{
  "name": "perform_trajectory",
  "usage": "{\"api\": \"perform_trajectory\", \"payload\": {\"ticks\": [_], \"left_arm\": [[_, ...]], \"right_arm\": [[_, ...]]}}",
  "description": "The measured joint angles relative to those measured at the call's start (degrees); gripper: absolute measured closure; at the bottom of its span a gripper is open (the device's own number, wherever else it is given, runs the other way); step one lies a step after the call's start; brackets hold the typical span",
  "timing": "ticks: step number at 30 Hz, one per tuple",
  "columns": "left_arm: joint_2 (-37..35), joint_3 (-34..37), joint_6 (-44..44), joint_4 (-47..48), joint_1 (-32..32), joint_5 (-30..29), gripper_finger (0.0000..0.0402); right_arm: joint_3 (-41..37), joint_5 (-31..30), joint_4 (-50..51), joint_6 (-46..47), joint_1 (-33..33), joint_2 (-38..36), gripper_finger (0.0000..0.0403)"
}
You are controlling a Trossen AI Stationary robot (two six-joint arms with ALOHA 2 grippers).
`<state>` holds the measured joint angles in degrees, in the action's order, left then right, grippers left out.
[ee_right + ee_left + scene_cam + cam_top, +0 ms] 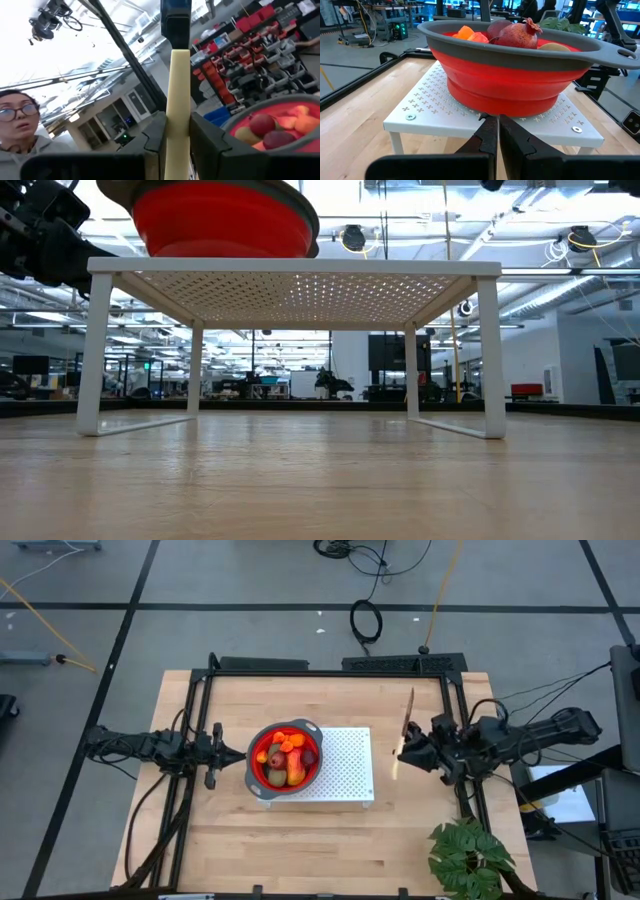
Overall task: Pick & Place Fruit
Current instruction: Put the yellow table knife on the shelf to the right of the red strainer bowl
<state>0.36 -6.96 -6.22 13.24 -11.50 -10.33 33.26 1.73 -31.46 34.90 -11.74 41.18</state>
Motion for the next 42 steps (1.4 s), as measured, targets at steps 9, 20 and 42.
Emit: {"api": "perform_trajectory", "payload": {"ticks": [9, 20, 42], "left_arm": [[0.0, 0.0, 0.0, 0.0, 0.0, 0.0, 0.0382], [0.0, 0.0, 0.5, 0.2, 0.0, 1.1, 0.0382], [0.0, 0.0, 0.6, 1.6, 0.0, 2.9, 0.0382]], "right_arm": [[0.0, -6.7, 0.7, 8.4, 0.0, 4.1, 0.0348], [0.9, -15.5, 5.7, 22.3, 0.0, 10.8, 0.0348], [38.4, -16.7, 57.9, 49.0, -0.4, 29.4, 0.0348]]}}
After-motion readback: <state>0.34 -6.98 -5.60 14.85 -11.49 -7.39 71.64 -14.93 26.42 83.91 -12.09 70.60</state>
